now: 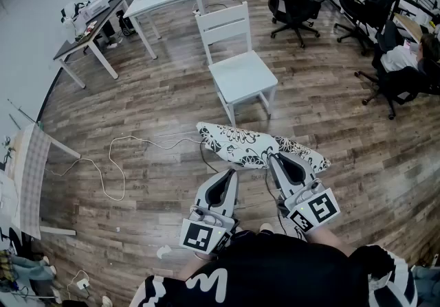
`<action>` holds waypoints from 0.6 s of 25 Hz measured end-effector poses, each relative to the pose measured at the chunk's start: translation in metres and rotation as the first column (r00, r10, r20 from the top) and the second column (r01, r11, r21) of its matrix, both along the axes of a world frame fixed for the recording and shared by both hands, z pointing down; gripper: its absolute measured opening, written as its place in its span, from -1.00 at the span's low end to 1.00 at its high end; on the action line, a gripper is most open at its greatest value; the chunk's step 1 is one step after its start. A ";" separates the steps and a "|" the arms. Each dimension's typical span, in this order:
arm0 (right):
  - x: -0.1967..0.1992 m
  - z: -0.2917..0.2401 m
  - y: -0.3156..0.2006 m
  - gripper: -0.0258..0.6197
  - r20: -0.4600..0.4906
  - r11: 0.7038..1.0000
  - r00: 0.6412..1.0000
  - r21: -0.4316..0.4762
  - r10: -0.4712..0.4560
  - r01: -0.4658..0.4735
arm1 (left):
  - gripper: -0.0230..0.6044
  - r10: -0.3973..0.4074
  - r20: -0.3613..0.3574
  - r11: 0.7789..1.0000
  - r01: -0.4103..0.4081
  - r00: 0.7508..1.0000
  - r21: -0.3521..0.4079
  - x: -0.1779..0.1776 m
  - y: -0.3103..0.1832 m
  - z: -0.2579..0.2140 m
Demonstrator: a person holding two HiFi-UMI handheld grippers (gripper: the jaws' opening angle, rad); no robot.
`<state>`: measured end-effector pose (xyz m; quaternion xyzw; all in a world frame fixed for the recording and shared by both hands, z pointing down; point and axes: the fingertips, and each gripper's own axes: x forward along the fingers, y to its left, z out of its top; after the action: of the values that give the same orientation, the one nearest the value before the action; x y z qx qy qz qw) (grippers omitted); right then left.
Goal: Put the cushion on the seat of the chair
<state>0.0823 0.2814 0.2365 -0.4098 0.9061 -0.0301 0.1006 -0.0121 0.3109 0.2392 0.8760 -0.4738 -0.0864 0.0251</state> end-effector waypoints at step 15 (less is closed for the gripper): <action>-0.001 0.001 -0.001 -0.81 0.000 1.000 1.000 -0.011 0.005 -0.005 | -0.91 -0.006 -0.005 1.000 0.006 1.000 -0.012 -0.004 -0.001 0.002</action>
<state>0.0808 0.2800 0.2371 -0.4124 0.9050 -0.0349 0.0984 -0.0162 0.3094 0.2412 0.8743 -0.4768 -0.0856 0.0312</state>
